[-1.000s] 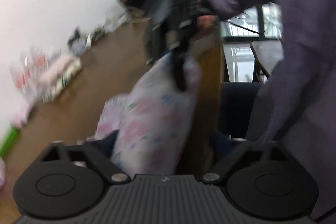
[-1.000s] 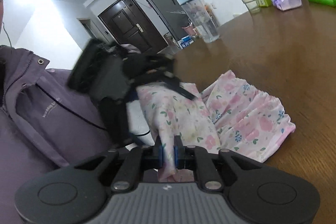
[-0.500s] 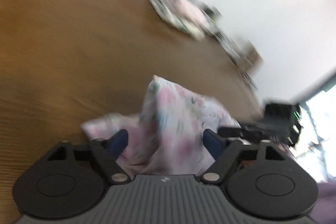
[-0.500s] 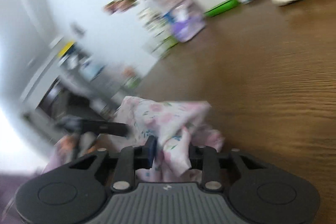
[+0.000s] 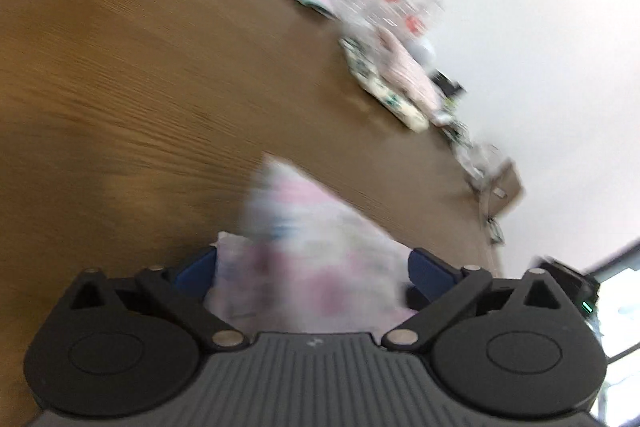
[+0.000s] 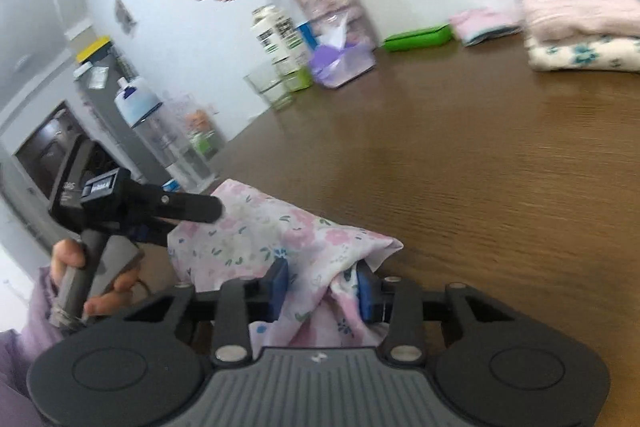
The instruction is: Fold clothes
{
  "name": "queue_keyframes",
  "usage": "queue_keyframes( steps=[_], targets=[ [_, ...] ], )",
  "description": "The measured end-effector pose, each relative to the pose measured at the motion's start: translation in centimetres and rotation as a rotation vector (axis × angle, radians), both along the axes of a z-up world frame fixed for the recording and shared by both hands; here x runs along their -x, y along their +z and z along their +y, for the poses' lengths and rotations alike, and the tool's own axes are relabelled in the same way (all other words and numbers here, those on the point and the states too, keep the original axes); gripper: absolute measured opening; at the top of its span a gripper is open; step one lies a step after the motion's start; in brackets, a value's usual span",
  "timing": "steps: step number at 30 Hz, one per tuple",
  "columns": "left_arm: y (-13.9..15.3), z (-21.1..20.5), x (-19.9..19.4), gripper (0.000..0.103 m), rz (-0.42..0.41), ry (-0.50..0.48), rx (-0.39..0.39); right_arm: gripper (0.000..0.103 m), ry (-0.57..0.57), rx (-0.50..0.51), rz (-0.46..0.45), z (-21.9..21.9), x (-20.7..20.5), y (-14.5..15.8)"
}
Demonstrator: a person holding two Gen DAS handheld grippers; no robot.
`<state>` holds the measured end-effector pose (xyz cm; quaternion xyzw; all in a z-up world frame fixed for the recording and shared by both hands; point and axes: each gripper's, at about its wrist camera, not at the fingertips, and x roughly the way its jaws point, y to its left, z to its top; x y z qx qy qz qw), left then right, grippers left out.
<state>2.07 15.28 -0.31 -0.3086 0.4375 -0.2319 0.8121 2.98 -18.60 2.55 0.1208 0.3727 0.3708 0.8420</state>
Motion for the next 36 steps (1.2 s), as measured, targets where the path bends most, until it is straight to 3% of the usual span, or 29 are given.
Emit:
queue_keyframes(
  steps=[3,4,5,8,10,12,14,15,17,19,20,21,23,25,27,29,32,34,36],
  targets=[
    [-0.3,-0.7,0.1,0.092,-0.006,-0.023,0.023,0.04,-0.014,0.011,0.006,-0.2,-0.3,0.5],
    [-0.3,-0.3,0.7,0.092,-0.02,0.0,0.023,0.049,-0.019,0.016,0.007,-0.2,-0.4,0.7],
    [-0.1,0.3,1.5,0.092,-0.036,0.028,0.022,0.062,-0.051,0.034,-0.027,-1.0,0.6,1.3],
    [1.0,2.0,3.7,0.091,-0.11,0.143,0.02,0.079,-0.143,0.11,-0.176,-2.1,4.7,3.0],
    [2.0,2.1,4.9,0.078,-0.177,0.218,-0.005,0.081,-0.141,0.129,-0.236,-0.7,6.7,3.1],
    [2.7,0.7,4.9,0.042,-0.213,0.235,-0.082,0.082,-0.132,0.136,-0.257,1.4,7.6,2.7],
    [2.3,-1.5,4.3,0.027,-0.197,0.218,-0.206,0.08,-0.194,0.156,-0.203,2.9,6.5,1.7],
    [1.8,-2.2,4.3,0.025,-0.181,0.218,-0.249,0.078,-0.237,0.164,-0.163,3.6,5.9,1.1],
    [0.3,-2.8,4.7,0.025,-0.142,0.238,-0.291,0.069,-0.289,0.102,-0.089,3.6,5.0,-0.1],
    [-0.3,-2.5,5.7,0.026,-0.159,0.272,-0.293,0.068,-0.271,0.05,-0.049,3.5,4.7,-0.7],
    [-0.3,-2.2,6.1,0.031,-0.161,0.282,-0.279,0.068,-0.265,0.062,-0.047,3.6,4.8,-0.6],
    [-0.2,-1.8,6.3,0.047,-0.158,0.29,-0.255,0.068,-0.254,0.081,-0.06,3.7,5.0,-0.2],
    [0.4,-0.8,6.8,0.064,-0.15,0.31,-0.208,0.068,-0.267,0.107,-0.11,3.2,5.7,1.2],
    [1.3,0.2,7.1,0.071,-0.144,0.32,-0.19,0.069,-0.282,0.1,-0.162,2.8,5.8,2.4],
    [1.5,0.0,6.1,0.073,-0.101,0.291,-0.205,0.072,-0.282,0.094,-0.183,2.8,5.6,3.0],
    [1.0,-0.5,5.0,0.068,-0.053,0.262,-0.209,0.072,-0.263,0.094,-0.114,3.3,4.0,1.6],
    [0.9,-0.7,4.6,0.065,-0.056,0.236,-0.21,0.067,-0.245,0.049,-0.011,3.5,2.9,-0.5],
    [0.8,-0.3,4.4,0.065,-0.043,0.222,-0.173,0.06,-0.247,0.0,0.032,3.2,2.3,-1.4],
    [0.1,0.1,4.0,0.063,-0.017,0.199,-0.073,0.051,-0.237,-0.073,0.086,2.5,1.7,-2.2]
  ],
)
